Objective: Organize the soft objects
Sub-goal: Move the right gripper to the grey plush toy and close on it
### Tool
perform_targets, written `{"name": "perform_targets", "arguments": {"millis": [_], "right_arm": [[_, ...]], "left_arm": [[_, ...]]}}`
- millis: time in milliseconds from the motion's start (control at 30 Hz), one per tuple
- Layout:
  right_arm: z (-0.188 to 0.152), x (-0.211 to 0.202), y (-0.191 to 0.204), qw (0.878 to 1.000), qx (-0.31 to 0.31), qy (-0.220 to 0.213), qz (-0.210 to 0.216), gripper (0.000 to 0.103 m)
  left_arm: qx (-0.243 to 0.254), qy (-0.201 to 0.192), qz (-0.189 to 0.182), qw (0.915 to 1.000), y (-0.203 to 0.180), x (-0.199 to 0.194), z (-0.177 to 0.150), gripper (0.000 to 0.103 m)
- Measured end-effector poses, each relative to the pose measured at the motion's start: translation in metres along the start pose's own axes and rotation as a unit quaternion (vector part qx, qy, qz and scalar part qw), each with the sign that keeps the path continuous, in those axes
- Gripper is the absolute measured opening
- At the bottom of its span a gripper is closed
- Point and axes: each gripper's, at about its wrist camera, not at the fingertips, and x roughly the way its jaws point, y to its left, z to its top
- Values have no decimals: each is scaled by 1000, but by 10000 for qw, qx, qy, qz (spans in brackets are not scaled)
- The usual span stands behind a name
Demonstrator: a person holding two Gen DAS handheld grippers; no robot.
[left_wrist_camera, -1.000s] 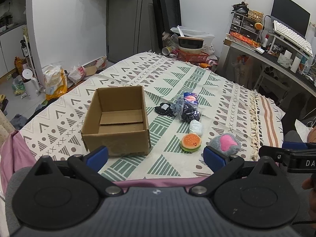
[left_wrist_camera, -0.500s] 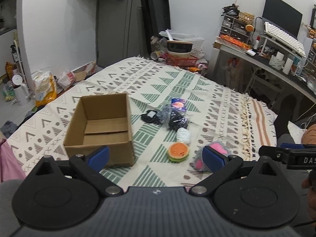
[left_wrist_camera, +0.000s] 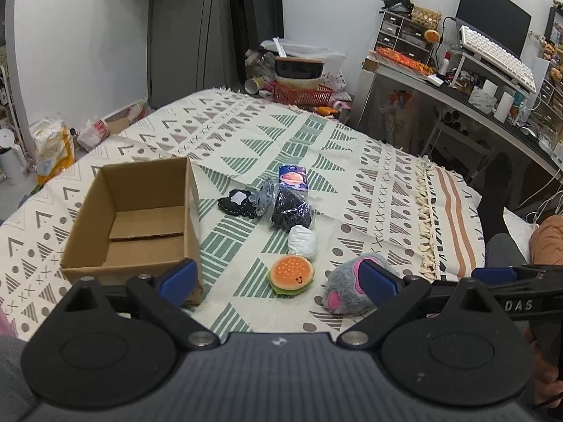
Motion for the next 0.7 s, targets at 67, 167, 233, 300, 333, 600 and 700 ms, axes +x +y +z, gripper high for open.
{"name": "perform_targets", "arguments": {"millis": [67,167,233,300,333,600,700], "right_arm": [[2,10,-2,9998,-61,163,-72,86],[6,26,-5,9989,-161,373,-247,78],[7,35,-6,9981,-257,472,-305,77],[8,45,-7,9971,-332,575,-372,75],[8,50,-8,9967,-359,627,-383,72],[12,83,-18,9945,-340,924,-351,53],[17,89,-23,9955,-229,882,-242,49]], "left_arm": [[-28,61,-20,10000,0,9,1,98],[-34,164,-51,9998,-1,23,1,98],[-26,256,-63,9996,-2,32,0,96],[-18,358,-85,9993,-2,42,-1,94],[-26,393,-79,9992,-3,46,-2,94],[-30,634,-74,9980,-7,79,-4,88],[11,710,-101,9974,-12,90,-4,85]]}}
